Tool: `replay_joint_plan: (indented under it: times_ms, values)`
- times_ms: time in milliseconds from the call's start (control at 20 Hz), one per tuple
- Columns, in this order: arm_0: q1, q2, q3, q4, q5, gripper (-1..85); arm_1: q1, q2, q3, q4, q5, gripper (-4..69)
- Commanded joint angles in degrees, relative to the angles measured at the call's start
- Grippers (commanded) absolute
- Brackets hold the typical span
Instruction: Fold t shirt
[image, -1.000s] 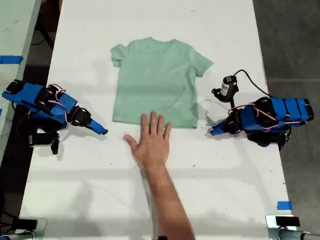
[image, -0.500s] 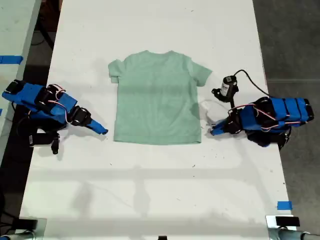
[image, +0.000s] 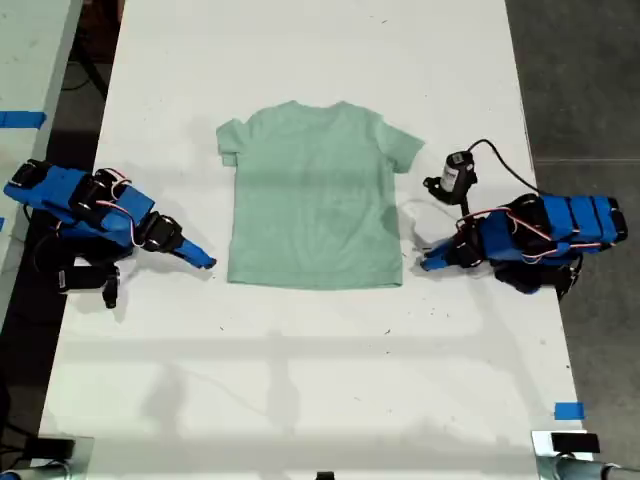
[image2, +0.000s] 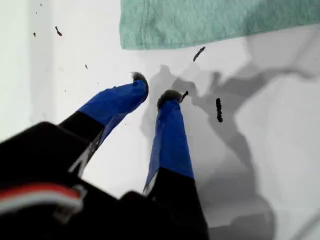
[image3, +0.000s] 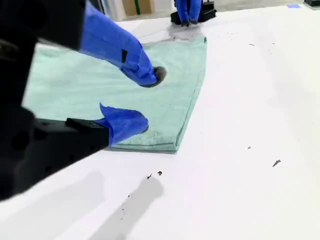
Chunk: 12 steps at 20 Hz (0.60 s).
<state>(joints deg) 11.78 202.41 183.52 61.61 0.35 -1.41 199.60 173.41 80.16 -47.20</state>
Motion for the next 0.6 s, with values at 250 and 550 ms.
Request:
replay_joint_plan:
  times_ms: [250, 550]
  values:
    - [-2.1, 0.2, 1.1, -3.7, 32.3, 8.3, 0.0, 0.9, 3.3, -0.7, -0.1, 7.6]
    - [-9.0, 0.2, 1.1, -2.7, 22.4, 6.8, 9.8, 0.9, 3.3, -0.7, 0.0, 7.5]
